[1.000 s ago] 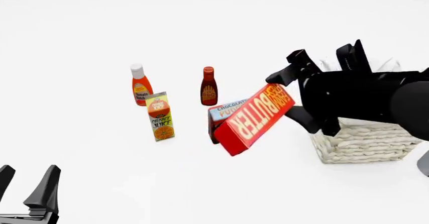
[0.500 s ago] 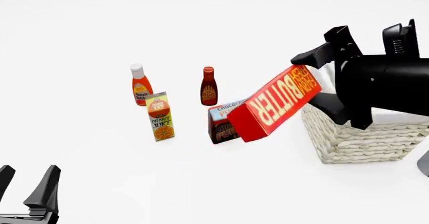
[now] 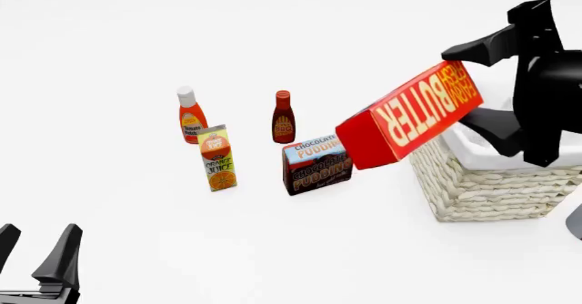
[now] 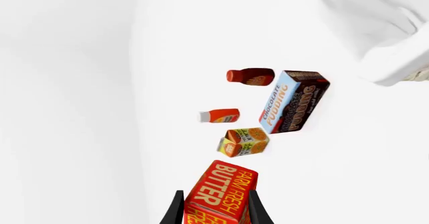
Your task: Pick the butter and place it in the basket.
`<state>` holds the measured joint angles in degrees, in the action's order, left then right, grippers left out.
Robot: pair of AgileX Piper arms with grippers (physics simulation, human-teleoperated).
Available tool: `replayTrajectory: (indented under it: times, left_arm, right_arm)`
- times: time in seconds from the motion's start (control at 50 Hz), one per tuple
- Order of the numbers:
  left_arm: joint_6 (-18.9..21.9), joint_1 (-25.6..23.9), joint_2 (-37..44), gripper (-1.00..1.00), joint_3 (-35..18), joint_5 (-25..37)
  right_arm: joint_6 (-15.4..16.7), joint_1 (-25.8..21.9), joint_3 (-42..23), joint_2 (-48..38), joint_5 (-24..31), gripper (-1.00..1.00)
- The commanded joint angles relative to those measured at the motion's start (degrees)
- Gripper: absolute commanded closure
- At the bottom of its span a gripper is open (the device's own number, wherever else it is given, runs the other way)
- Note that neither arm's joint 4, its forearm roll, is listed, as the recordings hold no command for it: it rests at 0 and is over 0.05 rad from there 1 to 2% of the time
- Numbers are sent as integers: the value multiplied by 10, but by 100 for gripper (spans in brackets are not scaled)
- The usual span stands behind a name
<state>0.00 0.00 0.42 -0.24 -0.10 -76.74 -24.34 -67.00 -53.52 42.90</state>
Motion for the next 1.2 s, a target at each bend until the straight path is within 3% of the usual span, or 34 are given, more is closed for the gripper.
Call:
replayTrajectory:
  times: [0.02, 0.74, 1.2]
  left_arm:
    - [0, 0, 0, -100, 0, 0]
    - [0, 0, 0, -100, 0, 0]
    - [0, 0, 0, -100, 0, 0]
  right_arm:
    - [-18, 22, -13, 24, 6, 100]
    - [-37, 107, -7, 85, 37, 100]
    - [-55, 151, 16, 98, 30, 100]
